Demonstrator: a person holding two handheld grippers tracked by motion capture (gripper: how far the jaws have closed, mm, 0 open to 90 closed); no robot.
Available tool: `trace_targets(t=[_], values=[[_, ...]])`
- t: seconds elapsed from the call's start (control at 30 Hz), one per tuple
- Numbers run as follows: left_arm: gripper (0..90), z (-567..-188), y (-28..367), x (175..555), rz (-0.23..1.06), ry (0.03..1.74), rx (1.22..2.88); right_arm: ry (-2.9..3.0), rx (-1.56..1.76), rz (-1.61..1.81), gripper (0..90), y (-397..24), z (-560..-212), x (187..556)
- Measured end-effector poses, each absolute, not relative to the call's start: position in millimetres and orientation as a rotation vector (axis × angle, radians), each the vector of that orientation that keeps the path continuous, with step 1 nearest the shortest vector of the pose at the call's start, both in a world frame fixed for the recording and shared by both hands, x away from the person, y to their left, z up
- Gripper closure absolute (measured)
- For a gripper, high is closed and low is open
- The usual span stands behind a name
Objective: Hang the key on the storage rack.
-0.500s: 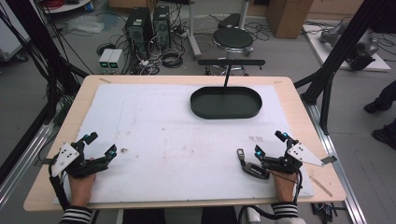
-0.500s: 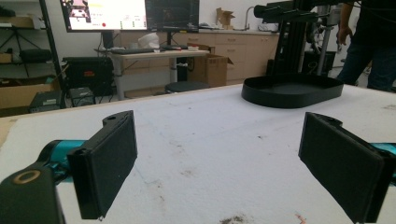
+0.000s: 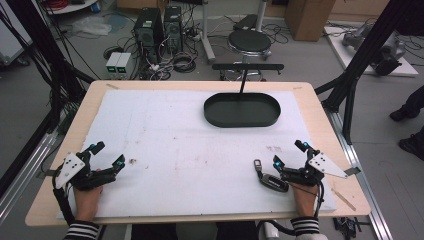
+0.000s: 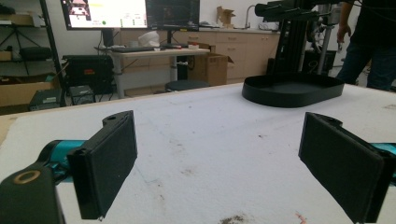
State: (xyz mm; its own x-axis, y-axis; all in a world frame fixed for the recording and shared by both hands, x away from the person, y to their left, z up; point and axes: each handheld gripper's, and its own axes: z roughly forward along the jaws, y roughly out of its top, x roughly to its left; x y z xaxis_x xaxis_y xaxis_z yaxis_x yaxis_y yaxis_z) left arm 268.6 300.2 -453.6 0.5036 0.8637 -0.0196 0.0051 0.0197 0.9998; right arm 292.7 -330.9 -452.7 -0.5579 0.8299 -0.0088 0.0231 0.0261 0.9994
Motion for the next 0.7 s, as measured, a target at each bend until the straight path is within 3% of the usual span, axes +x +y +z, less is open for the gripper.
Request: trace_targets(t=[0.43, 0.7], values=[[11.9, -453.6, 301.2, 269.0, 0.790, 0.824, 1.392, 1.688, 0.883, 1.607, 1.0, -331.1, -451.2, 294.8], [11.9, -453.5, 301.3, 269.1, 0.791, 0.827, 1.394, 1.852, 0.803, 1.610, 1.1, -333.7, -424.0, 295.2]])
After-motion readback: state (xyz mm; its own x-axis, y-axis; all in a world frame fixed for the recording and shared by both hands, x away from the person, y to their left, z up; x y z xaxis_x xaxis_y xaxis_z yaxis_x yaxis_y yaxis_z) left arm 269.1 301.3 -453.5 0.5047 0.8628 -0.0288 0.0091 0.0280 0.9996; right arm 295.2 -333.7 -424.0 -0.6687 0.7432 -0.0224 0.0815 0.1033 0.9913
